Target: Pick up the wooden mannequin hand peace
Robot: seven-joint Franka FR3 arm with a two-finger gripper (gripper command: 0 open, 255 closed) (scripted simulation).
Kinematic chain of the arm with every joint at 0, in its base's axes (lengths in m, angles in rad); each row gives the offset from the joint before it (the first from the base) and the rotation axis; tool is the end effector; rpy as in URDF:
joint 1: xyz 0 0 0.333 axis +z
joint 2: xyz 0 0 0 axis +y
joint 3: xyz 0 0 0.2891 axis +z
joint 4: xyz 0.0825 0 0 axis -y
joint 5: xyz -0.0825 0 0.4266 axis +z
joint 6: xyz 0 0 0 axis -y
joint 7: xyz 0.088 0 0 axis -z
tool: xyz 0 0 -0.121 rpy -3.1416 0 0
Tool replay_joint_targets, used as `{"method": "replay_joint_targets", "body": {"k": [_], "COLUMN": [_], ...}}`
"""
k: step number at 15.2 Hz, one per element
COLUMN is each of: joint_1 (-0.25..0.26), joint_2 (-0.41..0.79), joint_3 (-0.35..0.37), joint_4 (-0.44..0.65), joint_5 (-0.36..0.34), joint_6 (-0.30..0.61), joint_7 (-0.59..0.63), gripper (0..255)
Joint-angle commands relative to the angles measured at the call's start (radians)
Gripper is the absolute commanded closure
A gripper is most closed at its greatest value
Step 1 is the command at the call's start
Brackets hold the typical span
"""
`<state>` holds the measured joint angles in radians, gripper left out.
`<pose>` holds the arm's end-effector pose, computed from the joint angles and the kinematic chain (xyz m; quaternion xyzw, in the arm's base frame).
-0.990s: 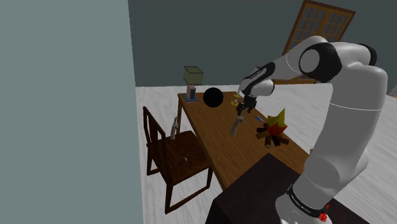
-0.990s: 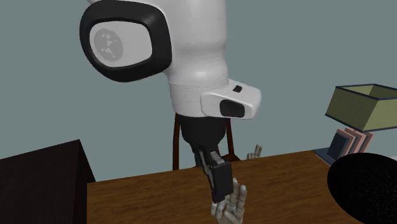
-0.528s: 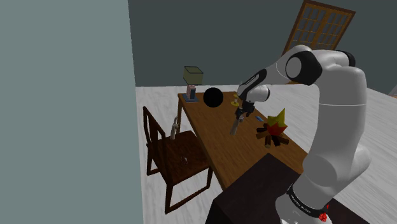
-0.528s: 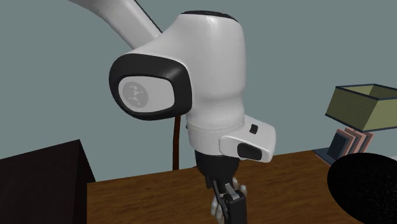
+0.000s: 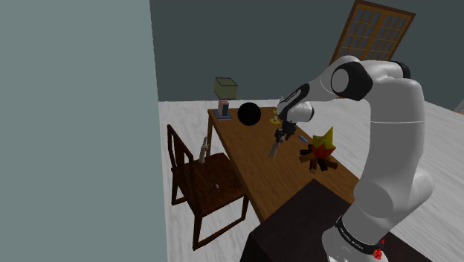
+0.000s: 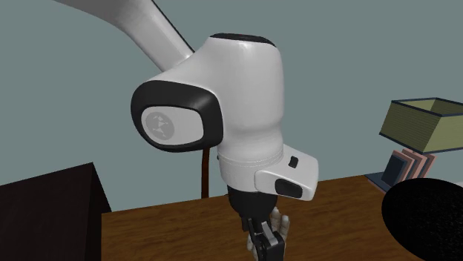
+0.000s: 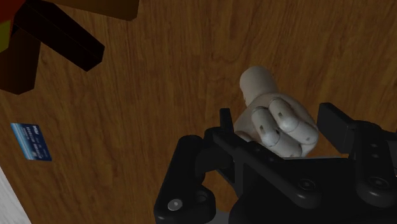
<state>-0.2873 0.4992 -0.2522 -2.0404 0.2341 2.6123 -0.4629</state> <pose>0.5274 -0.3257 0.1380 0.9917 -0.1187 0.0447 0.0194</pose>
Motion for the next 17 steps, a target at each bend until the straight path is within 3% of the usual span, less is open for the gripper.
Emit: {"method": "replay_joint_targets", "body": {"k": [1,6,17], "joint_1": [0.0,0.0,0.028], "joint_2": [0.002,0.002,-0.112], "joint_3": [0.0,0.0,-0.038], "joint_4": [-0.002,-0.001,-0.001], "joint_5": [0.0,0.0,-0.053], "joint_6": [0.0,-0.001,-0.111], "joint_7": [0.0,0.0,0.037], "gripper": [255,255,255]}}
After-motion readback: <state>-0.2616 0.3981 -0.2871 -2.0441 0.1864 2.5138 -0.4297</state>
